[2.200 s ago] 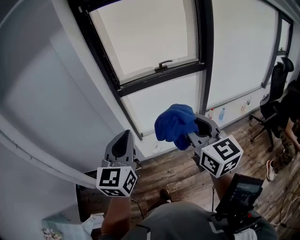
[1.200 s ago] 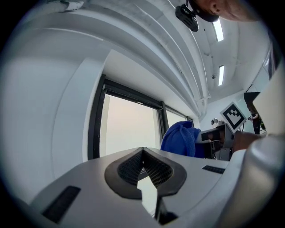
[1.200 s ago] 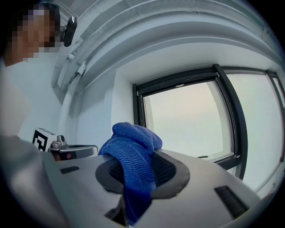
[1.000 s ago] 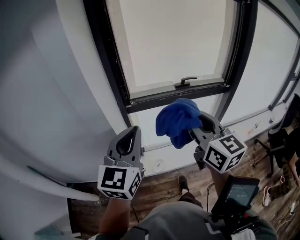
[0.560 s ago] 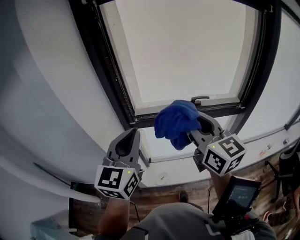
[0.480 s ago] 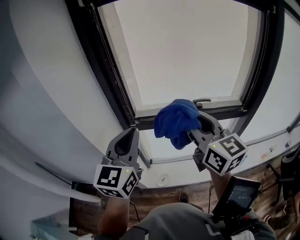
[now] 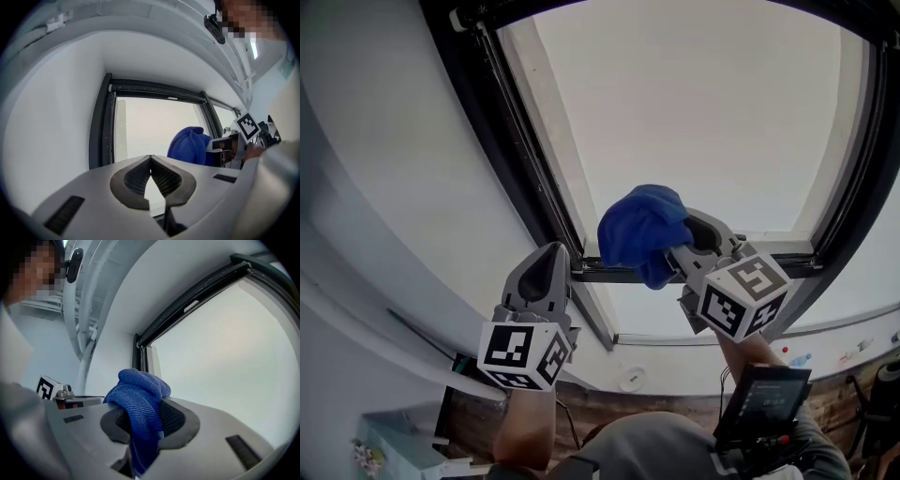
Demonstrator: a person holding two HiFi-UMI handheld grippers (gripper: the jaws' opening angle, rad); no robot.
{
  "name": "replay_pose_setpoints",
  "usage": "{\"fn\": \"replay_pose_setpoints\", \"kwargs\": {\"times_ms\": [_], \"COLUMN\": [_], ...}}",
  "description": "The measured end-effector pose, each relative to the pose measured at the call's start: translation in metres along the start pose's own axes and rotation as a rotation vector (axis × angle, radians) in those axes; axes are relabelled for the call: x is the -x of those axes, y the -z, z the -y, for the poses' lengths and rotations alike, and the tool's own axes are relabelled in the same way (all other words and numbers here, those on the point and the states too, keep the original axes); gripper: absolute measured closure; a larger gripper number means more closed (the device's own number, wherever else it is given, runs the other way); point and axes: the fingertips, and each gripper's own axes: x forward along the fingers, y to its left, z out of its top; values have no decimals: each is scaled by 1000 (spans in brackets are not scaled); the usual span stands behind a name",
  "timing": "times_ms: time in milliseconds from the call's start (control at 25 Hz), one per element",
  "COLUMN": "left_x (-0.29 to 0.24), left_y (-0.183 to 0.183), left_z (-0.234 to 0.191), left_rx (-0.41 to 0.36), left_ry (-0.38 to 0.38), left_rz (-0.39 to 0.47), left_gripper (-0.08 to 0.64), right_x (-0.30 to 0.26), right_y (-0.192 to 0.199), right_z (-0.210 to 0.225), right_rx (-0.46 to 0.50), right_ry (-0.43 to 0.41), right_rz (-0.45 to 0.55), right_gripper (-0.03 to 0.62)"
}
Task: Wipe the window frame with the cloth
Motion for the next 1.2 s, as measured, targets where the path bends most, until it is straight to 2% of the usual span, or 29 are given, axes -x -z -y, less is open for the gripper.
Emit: {"fn": "replay_pose_setpoints", "kwargs": {"times_ms": [200,360,560,800,1040,1200], "left_x": [-20,-38,-66,-65,-97,-110], "left_y": [-18,-45,-66,-91,-124,-146], "left_z": [-14,-47,-94,-94,-136,-149], "left_rx": [45,15,-11,-63,-55,-57], "left_ry": [-22,-102,-110,-134,-143,-151], "left_rz": [17,42,48,109,137,168], "left_gripper": [552,551,551,551,552,551], "right_x": [-45,-89,-152,-168,-237,-267], "right_y": [-17,-33,-47,-74,-111,-136], "right_z": [17,12,11,1,-1,-4], "right_rx": [-35,10,6,37,33,10], "right_ry": [-57,-105,-130,-159,-149,-159], "right_rz": [35,56,44,103,139,156], "right_gripper": [497,497,497,497,497,497]}}
